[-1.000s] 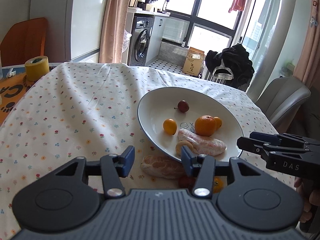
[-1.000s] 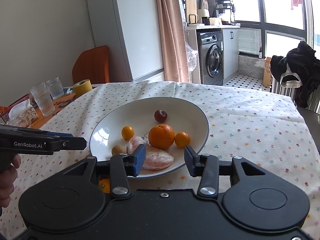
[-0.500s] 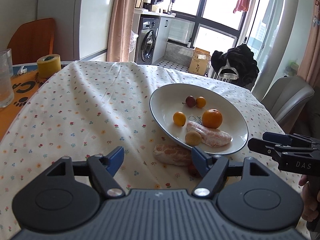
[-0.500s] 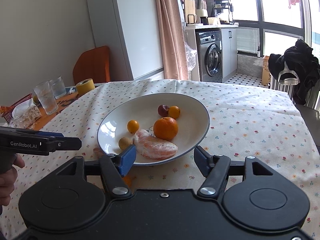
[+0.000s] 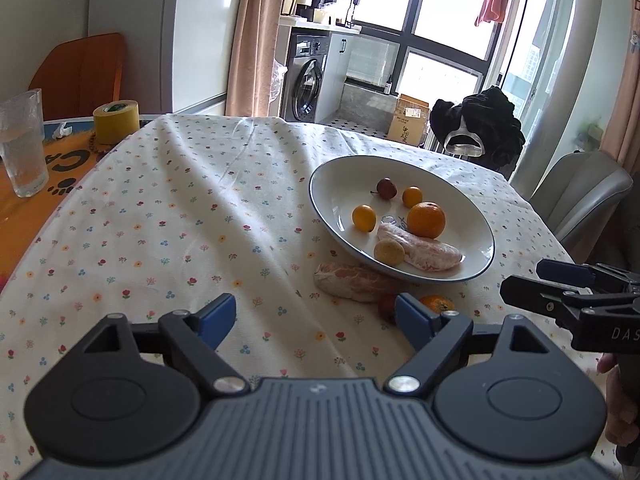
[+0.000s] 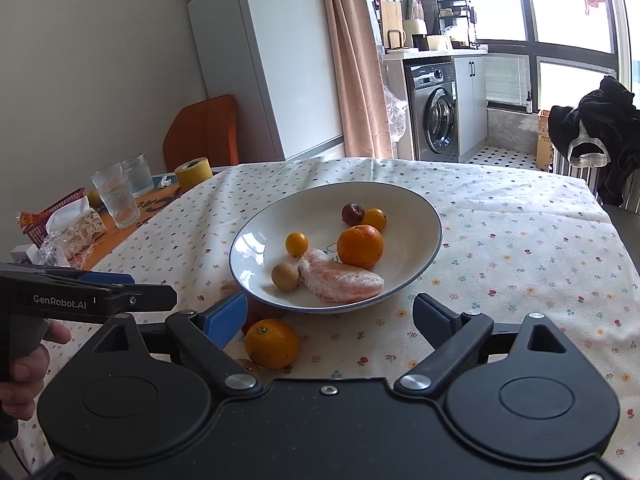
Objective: Organize fruits
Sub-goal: 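Lift both open tools away from the bowl, then grasp another kiwi with the right tool while the left tool grasps an orange, then lower the kiwi and orange into the bowl and open both tools, then withdraw both tools from the bowl, then grasp the dark red plum on the tablecloth with the right tool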
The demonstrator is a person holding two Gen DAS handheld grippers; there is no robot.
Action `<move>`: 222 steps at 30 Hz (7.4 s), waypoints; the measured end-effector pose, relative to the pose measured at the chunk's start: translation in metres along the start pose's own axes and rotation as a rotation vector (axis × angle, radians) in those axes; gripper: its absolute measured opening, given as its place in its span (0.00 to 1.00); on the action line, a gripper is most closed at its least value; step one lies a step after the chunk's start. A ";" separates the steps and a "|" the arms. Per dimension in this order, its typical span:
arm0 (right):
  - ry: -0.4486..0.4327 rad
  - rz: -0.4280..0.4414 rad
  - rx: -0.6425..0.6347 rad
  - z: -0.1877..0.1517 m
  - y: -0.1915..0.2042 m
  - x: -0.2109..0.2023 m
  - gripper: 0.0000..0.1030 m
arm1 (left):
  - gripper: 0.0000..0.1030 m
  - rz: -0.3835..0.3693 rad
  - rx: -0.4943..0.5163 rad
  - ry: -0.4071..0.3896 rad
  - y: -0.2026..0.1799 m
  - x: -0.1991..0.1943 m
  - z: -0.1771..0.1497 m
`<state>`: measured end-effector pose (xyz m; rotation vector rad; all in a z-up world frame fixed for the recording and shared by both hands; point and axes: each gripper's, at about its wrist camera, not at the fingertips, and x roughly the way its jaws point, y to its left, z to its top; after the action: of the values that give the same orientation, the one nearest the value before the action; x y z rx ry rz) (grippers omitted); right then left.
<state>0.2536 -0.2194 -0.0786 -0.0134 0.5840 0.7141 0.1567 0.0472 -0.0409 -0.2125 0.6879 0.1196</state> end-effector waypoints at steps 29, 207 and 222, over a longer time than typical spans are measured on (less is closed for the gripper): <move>0.141 0.018 -0.038 -0.029 0.038 0.013 0.70 | 0.85 -0.012 -0.019 0.033 0.017 -0.005 -0.026; 0.110 0.073 -0.032 -0.010 0.049 0.038 0.56 | 0.88 0.015 0.019 0.021 0.023 0.013 -0.002; 0.163 0.103 -0.022 -0.012 0.053 0.072 0.22 | 0.88 -0.030 0.017 0.023 0.022 0.029 0.003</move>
<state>0.2580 -0.1373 -0.1152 -0.0630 0.7368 0.8242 0.1765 0.0704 -0.0604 -0.2084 0.7079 0.0831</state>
